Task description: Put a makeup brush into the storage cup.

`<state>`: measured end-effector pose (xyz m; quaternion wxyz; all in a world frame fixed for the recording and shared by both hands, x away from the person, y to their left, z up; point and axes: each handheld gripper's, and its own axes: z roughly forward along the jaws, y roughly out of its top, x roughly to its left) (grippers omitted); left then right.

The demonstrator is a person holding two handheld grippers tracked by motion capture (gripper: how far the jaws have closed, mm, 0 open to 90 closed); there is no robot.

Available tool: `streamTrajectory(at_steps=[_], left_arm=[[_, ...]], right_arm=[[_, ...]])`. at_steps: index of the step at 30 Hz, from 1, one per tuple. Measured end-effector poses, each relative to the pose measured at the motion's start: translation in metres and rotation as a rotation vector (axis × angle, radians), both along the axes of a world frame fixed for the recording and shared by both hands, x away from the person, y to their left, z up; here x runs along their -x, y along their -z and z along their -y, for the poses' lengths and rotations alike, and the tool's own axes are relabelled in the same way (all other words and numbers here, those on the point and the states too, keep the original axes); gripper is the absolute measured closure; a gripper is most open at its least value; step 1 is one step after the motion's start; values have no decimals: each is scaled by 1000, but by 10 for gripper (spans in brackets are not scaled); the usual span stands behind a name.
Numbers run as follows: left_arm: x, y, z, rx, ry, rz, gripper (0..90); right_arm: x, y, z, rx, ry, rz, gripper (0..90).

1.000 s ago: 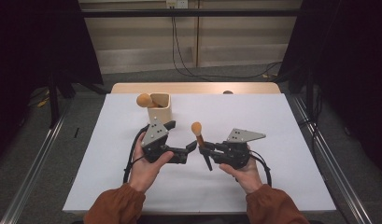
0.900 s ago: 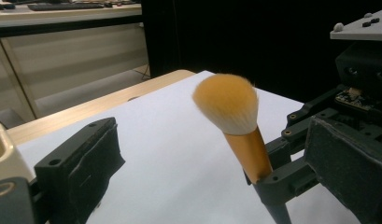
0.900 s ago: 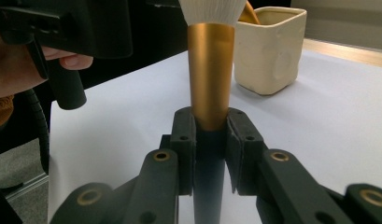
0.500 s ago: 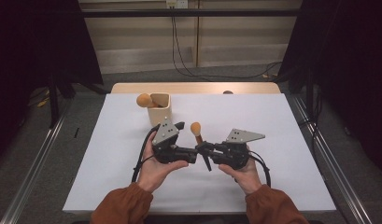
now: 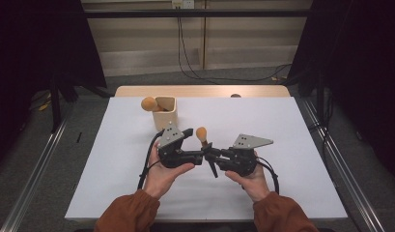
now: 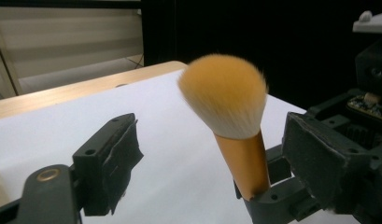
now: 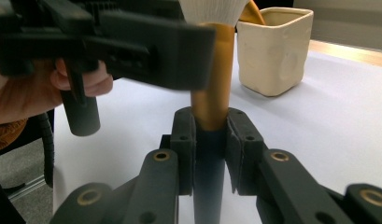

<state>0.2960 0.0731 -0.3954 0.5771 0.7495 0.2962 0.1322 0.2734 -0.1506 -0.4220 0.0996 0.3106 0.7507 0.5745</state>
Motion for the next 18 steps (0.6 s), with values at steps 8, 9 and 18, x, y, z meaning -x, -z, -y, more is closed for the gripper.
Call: streamTrajectory(at_steps=[8,9,18], left_arm=[[-3,1,-1,11,-14,-20,298],[-3,1,-1,13,-6,-29,313],[-2,1,1,22,1,-71,450]], right_arm=[[1,-1,-1,-1,2,4,752],[1,-1,-2,-2,2,5,752],[0,0,-3,1,22,4,752]])
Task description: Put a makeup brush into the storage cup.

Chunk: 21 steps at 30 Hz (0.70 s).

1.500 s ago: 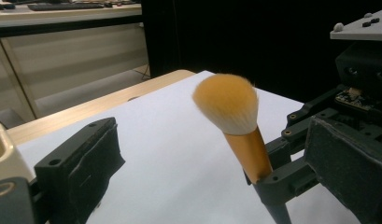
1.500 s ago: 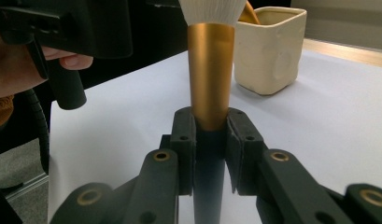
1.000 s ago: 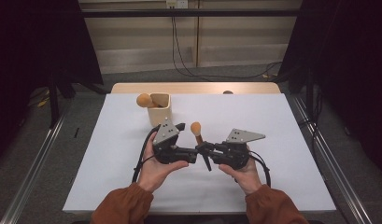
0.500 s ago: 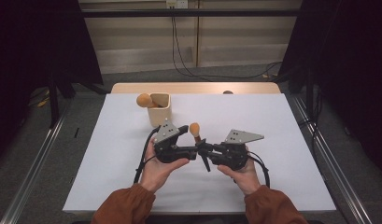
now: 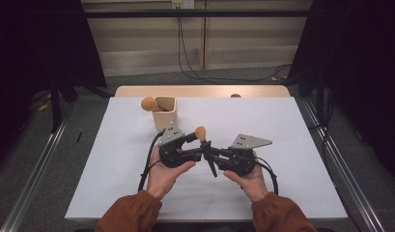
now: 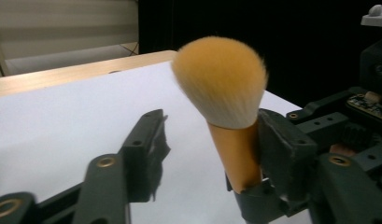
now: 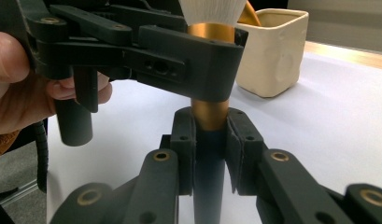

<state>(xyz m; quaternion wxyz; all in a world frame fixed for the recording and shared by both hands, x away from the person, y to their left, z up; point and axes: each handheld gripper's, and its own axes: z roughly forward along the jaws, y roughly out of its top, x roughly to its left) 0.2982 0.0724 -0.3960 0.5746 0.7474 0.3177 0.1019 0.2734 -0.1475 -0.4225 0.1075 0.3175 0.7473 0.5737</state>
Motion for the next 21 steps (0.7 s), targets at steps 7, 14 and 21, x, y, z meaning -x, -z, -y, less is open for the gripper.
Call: streamTrajectory(at_steps=[7,14,21], left_arm=[[-1,1,2,30,27,-37,589],[-1,2,4,36,46,-54,670],[1,1,3,40,61,-64,694]], right_arm=[[0,0,1,2,14,4,752],[-1,1,1,4,16,-3,752],[0,1,0,1,6,-4,751]])
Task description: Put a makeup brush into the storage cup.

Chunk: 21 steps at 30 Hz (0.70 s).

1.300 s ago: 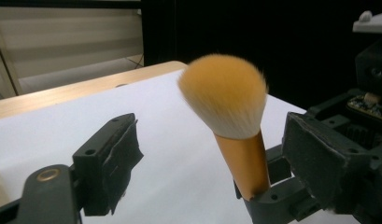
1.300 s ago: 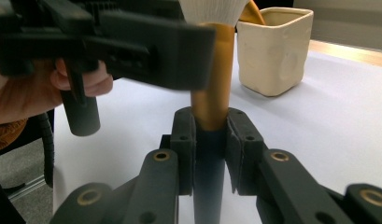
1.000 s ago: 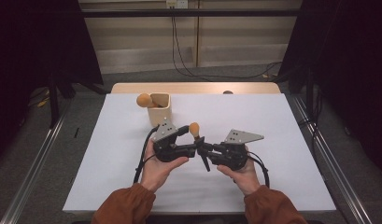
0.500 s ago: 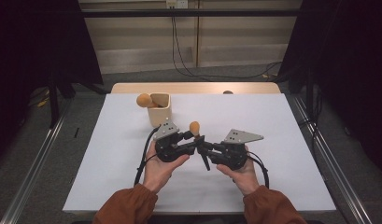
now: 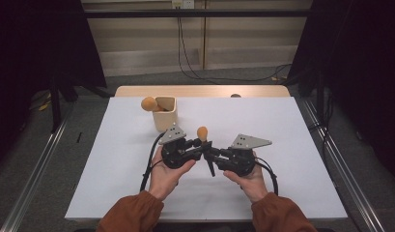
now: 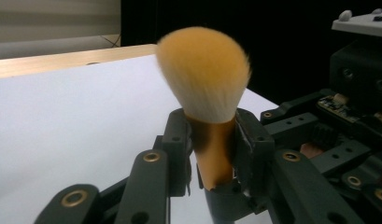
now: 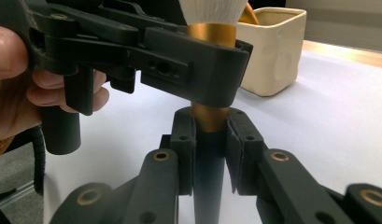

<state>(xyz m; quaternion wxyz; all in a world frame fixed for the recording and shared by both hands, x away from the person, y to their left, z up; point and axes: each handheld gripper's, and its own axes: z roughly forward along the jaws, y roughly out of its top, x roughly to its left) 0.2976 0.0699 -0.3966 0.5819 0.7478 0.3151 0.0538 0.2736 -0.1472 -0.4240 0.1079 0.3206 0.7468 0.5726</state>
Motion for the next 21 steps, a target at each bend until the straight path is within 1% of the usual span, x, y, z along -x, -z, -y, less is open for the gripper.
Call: streamTrajectory(at_steps=[2,4,7,9,12,15,16,17,19,21], left_arm=[[1,-1,0,-10,11,14,700],[1,-2,1,-24,14,10,705],[0,-4,3,-24,20,13,707],[1,-4,3,-31,28,21,709],[2,-4,3,-30,22,39,710],[3,-4,4,-30,23,45,711],[3,-4,4,-26,24,46,711],[3,-4,4,-31,24,46,711],[2,-4,3,-25,24,44,711],[2,-5,1,-26,21,50,711]], right_arm=[[0,0,0,-1,-1,1,749],[-1,1,0,-5,-9,-5,748],[-1,1,2,-9,-10,-6,746],[-1,0,2,-18,-11,-11,744],[-2,0,2,-23,-12,-15,735],[-2,1,3,-20,-12,-26,712],[-2,1,3,-16,-13,-27,694],[-3,1,3,-18,-14,-33,672],[-3,2,2,-18,-21,-39,663],[-4,2,2,-18,-24,-44,626]])
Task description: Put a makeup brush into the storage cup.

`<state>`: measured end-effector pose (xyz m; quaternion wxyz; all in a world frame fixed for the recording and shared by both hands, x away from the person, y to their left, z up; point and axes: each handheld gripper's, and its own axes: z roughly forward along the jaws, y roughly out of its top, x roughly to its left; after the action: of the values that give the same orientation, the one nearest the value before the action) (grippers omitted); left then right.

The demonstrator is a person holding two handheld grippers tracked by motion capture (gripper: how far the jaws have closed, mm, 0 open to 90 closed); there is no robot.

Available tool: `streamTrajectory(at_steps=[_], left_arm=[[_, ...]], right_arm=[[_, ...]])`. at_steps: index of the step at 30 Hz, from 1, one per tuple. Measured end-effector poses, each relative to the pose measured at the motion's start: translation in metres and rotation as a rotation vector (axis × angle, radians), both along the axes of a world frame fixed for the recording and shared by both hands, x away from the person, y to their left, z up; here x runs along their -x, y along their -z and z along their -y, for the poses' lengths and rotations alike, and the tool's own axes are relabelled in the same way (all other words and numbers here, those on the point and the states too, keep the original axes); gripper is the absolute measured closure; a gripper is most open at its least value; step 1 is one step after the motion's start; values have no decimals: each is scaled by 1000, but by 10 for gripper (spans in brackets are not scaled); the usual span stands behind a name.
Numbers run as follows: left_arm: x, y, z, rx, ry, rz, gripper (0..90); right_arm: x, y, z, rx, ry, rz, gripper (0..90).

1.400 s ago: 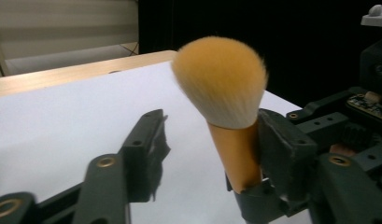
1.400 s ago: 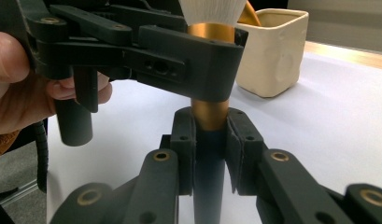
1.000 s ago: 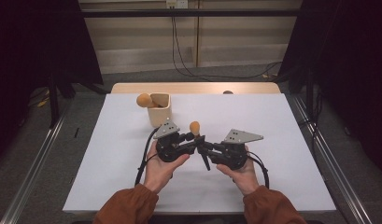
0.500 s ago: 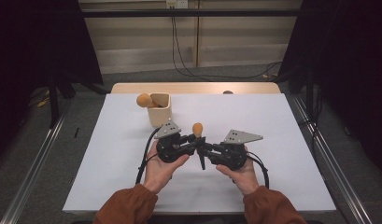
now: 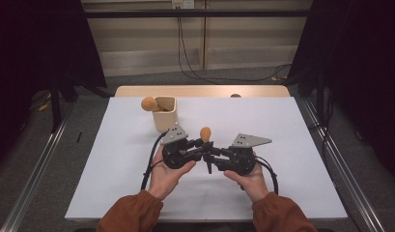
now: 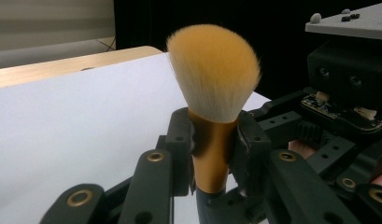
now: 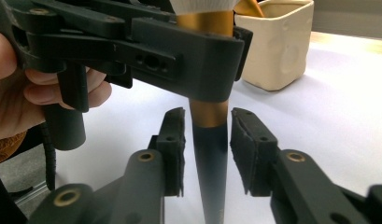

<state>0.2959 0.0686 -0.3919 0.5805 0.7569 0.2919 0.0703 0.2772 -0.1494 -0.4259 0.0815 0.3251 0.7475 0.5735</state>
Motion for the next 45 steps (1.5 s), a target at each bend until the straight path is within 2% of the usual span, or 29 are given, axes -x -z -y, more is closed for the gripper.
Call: streamTrajectory(at_steps=[2,6,14,16,22,28,32,34,36,39,41,43,45], left_arm=[[0,0,-1,7,1,5,711],[-1,-1,-2,-5,-11,11,711],[-2,-4,-8,4,-17,26,711],[-3,-4,-11,5,-23,28,711],[-3,-2,-17,14,-36,28,711],[-3,-3,-24,17,-51,31,711],[-4,-4,-29,11,-63,30,711],[-4,-4,-32,6,-66,33,711],[-5,-5,-36,6,-74,32,711],[-6,-7,-43,5,-88,36,711],[-7,-9,-48,6,-97,40,711],[-7,-10,-52,7,-107,42,712],[-8,-11,-57,6,-114,39,711]], right_arm=[[0,0,0,2,5,-3,588],[0,-1,2,0,-5,-8,521],[2,-3,5,6,-1,15,358],[3,-4,6,15,11,25,328],[1,-6,13,-5,40,23,179],[1,-7,19,-13,46,17,115],[3,-8,23,1,48,16,81],[5,-7,25,1,26,19,92],[7,-8,27,13,13,32,65],[8,-7,29,44,68,37,82],[9,-6,31,64,108,40,61],[10,-4,33,61,124,38,20],[12,-3,37,61,149,49,27]])
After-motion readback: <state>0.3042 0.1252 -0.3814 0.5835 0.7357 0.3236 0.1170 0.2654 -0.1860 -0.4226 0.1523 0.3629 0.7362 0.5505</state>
